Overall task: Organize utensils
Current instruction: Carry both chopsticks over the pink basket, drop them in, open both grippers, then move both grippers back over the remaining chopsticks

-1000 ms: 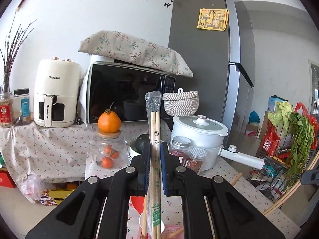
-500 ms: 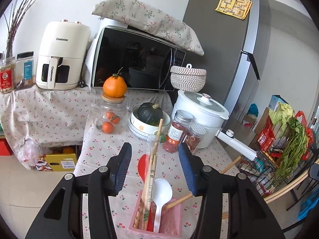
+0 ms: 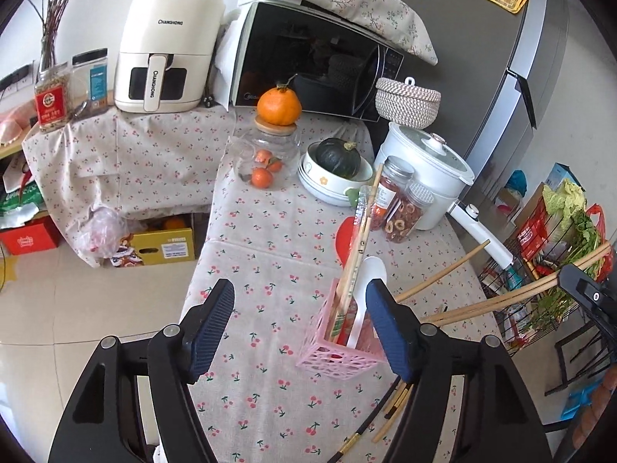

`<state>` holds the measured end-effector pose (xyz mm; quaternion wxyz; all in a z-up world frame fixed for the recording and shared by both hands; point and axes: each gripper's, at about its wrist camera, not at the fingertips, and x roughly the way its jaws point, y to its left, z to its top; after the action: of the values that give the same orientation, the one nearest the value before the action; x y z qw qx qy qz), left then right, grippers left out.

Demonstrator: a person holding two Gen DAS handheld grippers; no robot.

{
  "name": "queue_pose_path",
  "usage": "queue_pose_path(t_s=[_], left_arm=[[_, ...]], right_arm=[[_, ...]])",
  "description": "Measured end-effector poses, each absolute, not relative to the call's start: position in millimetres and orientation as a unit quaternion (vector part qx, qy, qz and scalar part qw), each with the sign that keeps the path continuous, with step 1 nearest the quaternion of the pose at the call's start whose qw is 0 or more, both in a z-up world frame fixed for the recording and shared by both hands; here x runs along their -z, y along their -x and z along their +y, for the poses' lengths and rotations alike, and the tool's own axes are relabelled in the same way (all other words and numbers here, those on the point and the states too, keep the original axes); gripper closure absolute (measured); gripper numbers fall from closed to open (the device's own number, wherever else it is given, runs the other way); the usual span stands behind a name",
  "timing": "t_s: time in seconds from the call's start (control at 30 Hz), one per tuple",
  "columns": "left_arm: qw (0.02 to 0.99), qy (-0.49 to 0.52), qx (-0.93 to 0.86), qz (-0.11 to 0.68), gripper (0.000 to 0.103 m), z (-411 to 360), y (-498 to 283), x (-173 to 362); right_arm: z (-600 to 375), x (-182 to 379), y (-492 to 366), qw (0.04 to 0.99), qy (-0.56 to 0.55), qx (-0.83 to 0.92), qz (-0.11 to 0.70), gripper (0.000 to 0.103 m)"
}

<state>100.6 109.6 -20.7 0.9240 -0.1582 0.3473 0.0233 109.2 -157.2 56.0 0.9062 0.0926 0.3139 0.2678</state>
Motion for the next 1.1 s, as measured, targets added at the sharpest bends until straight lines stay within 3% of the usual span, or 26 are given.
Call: queue_pose_path(t_s=[0.27, 0.43, 0.57, 0.67, 0.83, 1.1], left_arm=[[0.916, 0.154, -0.010, 0.370, 0.030, 115.7, -105.6, 27.4], [0.906, 0.148, -0.002, 0.396, 0.029, 114.0, -109.8, 36.4], [0.901, 0.142, 0.008, 0.409, 0.027, 109.0, -108.6, 41.3], [0.901, 0.137, 0.014, 0.412, 0.024, 103.7, -105.8, 41.6], [0.897, 0.121, 0.035, 0.424, 0.017, 86.7, -103.8, 45.7], [0.886, 0.091, 0.054, 0.452, 0.016, 54.3, -103.7, 61.8]], right_arm=[[-115.0, -31.3, -135.6, 0.900, -0.043, -0.241, 0.360, 0.098], [-111.3, -27.1, -147.2, 0.900, -0.070, -0.248, 0.352, 0.092], [-124.6, -39.5, -139.4, 0.906, -0.098, -0.256, 0.323, 0.062], [-137.2, -45.7, -132.5, 0.909, -0.105, -0.249, 0.316, 0.057], [-172.2, -37.8, -125.3, 0.912, -0.117, -0.210, 0.332, 0.040], [-216.4, 17.0, -128.7, 0.903, -0.119, -0.127, 0.393, 0.022]])
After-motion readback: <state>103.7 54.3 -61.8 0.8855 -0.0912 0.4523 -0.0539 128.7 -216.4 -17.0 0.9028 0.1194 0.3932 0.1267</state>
